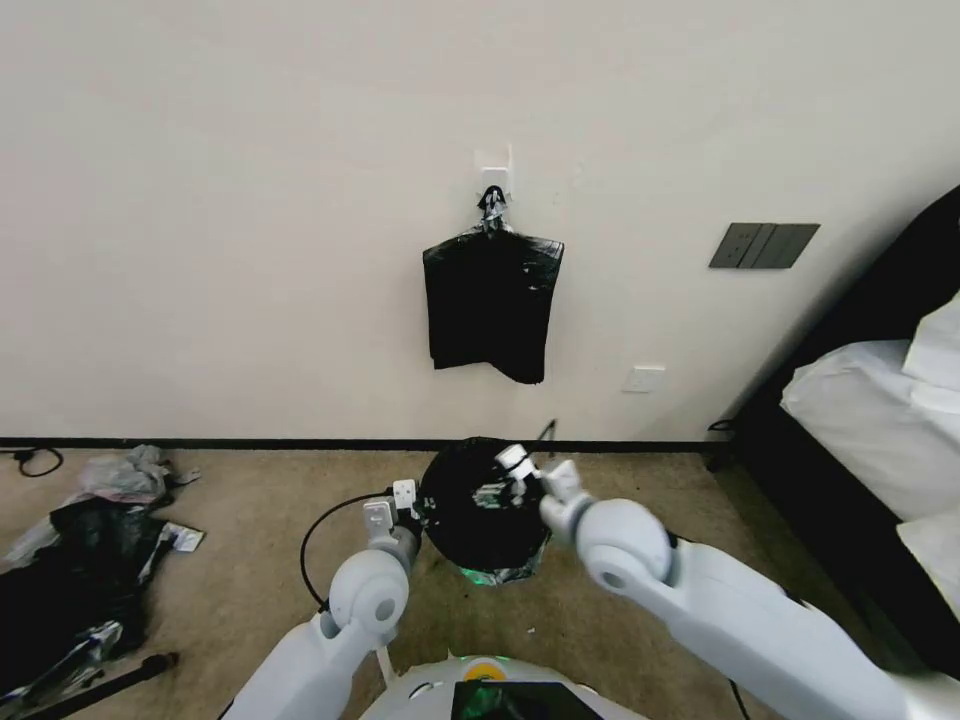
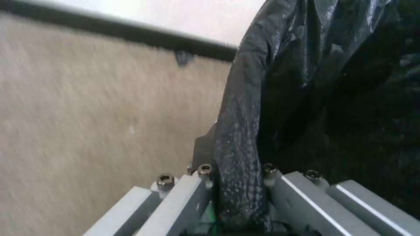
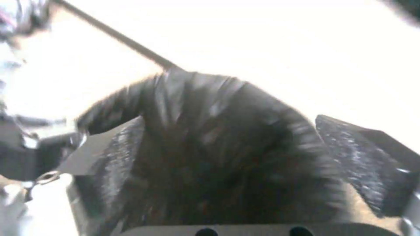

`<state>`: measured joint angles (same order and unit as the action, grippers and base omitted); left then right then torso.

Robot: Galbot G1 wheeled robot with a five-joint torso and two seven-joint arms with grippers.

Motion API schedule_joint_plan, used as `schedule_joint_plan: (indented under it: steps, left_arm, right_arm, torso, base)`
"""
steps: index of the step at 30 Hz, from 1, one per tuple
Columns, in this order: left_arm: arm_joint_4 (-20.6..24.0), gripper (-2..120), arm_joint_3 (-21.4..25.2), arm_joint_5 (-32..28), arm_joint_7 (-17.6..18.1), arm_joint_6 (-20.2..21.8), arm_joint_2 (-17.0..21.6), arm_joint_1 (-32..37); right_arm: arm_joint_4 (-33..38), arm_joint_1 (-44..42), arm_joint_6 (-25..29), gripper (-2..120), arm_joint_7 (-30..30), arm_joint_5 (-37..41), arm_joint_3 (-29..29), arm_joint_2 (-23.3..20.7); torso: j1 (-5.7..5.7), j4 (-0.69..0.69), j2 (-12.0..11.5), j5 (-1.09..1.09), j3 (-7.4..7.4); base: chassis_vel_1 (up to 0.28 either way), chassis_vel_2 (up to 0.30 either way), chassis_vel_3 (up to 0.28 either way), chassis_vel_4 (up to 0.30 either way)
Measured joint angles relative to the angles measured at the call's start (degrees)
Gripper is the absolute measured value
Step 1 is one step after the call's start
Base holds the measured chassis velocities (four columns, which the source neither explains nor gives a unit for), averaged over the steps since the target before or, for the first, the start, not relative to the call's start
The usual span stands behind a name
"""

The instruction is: Place a trash bag onto the trash bin.

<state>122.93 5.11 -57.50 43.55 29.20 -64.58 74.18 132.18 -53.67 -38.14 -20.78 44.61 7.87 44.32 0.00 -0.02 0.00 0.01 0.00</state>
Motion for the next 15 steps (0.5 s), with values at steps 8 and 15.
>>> schedule_joint_plan:
  steps: [8, 15]
  left_arm:
    - [-1.6, 1, 0.9, -5.4, 1.7, 1.5, -0.5, 0.3]
    - [-2.1, 1, 0.7, -5.9, 2.5, 2.4, 0.1, 0.8]
  right_arm:
    - [4.1, -14.2, 3.9, 100, 3.2, -8.3, -12.4, 2.9]
    - [4.1, -18.2, 4.8, 100, 4.1, -10.3, -15.2, 4.4]
  torso:
    - [0.0, 0.02, 0.0, -0.01, 0.0]
    - [0.0, 0.02, 0.0, 0.0, 0.0]
  base:
    - [0.0, 0.0, 0.0, 0.0]
    - [0.0, 0.0, 0.0, 0.0]
